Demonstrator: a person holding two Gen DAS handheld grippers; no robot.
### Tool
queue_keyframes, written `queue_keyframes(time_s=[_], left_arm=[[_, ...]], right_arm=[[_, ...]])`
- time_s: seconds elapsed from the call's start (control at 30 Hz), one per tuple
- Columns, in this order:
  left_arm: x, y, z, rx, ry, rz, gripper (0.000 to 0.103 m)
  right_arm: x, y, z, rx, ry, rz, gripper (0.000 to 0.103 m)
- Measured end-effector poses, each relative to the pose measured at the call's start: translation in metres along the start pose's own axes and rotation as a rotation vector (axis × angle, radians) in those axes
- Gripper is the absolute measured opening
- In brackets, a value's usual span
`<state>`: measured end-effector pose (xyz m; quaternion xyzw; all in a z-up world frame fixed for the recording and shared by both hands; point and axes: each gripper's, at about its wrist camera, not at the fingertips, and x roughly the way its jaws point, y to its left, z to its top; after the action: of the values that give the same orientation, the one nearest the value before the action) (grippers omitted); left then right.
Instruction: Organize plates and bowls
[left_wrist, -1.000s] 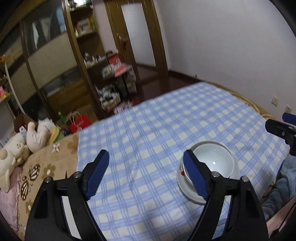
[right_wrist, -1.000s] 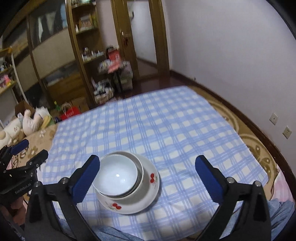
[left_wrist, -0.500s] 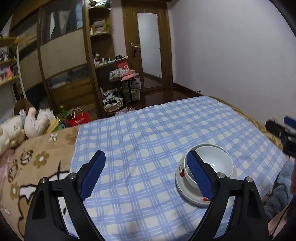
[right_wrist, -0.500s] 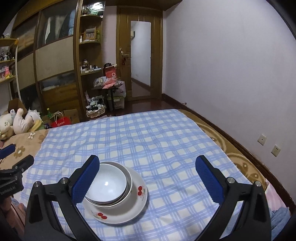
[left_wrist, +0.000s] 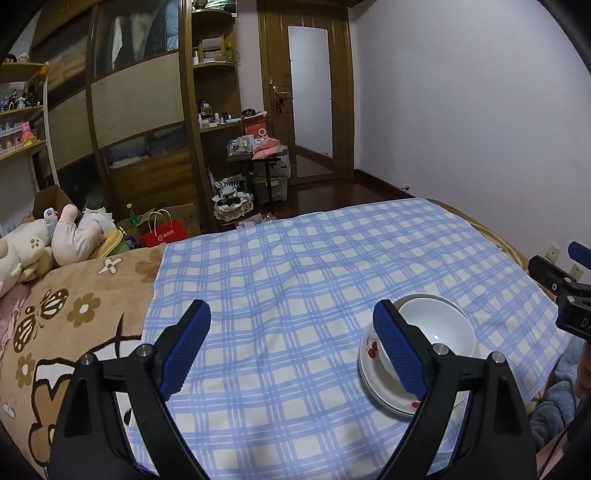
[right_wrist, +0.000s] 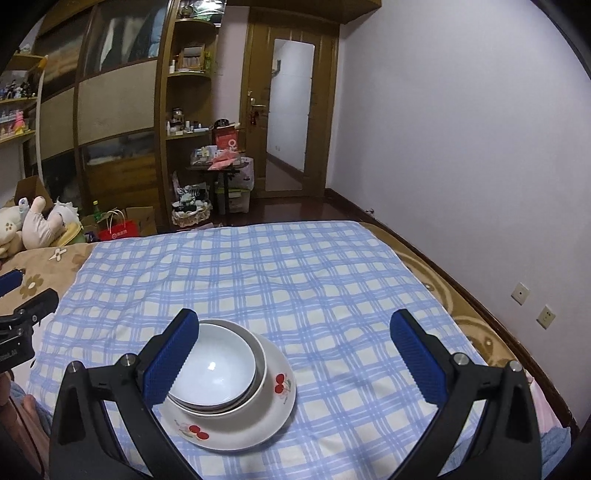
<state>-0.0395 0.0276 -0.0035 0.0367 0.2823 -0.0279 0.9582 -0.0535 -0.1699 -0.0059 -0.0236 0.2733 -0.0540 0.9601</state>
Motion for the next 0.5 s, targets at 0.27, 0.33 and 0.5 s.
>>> queue_keyframes(time_s=[0.27,0.33,0.5], left_arm=[[0.0009,-0.0029,0.0005,0.010,0.005,0.011,0.089],[0.0015,-0.0031,-0.0002,0.009,0.008,0.010,0.089],[0.0020,-0.0038,-0.0006,0.011,0.007,0.010,0.089]], right_arm=[[-0.0006,-0.0004,-0.0004,0.000,0.002,-0.005,0.103],[0.0003,-0.0009,-0.0005,0.001,0.009,-0.008,0.103],[0.0031,-0.0047,0.0000,0.014,0.015,-0.021,0.103]])
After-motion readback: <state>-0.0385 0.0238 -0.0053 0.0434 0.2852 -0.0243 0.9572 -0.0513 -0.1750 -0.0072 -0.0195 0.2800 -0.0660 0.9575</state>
